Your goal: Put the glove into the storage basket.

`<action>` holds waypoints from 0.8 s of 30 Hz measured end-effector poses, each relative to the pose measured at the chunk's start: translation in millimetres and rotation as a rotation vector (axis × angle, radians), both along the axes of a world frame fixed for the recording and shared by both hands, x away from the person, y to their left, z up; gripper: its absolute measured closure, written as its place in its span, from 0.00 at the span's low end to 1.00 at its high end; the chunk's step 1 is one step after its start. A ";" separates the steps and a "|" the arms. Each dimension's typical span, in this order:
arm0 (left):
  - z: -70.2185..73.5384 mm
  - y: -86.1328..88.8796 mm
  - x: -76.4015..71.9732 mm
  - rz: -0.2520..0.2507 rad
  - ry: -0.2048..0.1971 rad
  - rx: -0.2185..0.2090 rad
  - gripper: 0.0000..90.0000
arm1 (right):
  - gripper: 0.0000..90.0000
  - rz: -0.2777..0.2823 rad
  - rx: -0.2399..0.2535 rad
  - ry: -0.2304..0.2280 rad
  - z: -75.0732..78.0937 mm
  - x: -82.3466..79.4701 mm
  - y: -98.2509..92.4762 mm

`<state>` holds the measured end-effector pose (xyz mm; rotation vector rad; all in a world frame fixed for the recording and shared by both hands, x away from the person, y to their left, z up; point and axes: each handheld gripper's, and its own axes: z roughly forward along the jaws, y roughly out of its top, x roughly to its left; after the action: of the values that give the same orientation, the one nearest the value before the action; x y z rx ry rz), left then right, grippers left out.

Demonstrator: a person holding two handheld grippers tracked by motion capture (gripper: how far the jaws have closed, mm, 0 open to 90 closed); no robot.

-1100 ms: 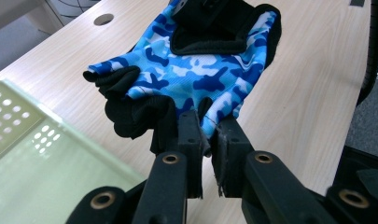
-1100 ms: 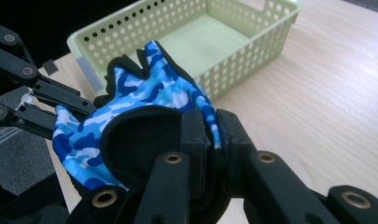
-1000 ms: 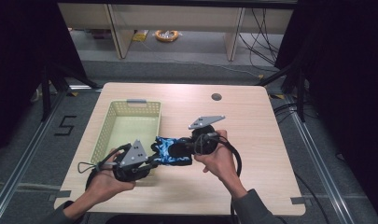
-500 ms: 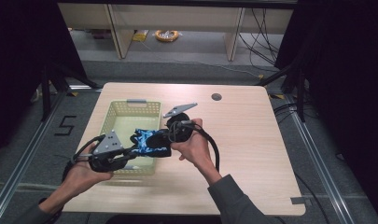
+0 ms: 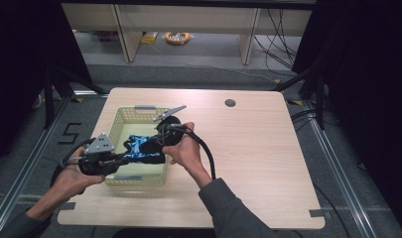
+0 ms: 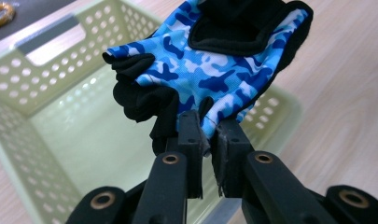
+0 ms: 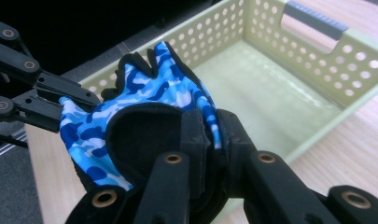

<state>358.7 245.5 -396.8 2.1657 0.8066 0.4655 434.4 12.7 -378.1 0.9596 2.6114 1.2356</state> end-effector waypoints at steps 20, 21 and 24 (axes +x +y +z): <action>-47.9 30.5 13.5 0.060 0.133 0.011 0.91 | 0.92 -0.018 -0.113 0.122 -62.0 19.7 50.7; -48.9 31.7 14.4 0.058 0.136 0.015 0.91 | 0.92 -0.017 -0.114 0.124 -62.5 19.6 51.4; -50.1 32.3 15.4 0.063 0.134 0.012 0.89 | 0.92 -0.026 -0.122 0.129 -64.3 20.9 53.7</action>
<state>374.1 277.8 -446.9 2.2059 0.9501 0.3603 455.3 66.5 -442.4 1.0807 2.7242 1.0280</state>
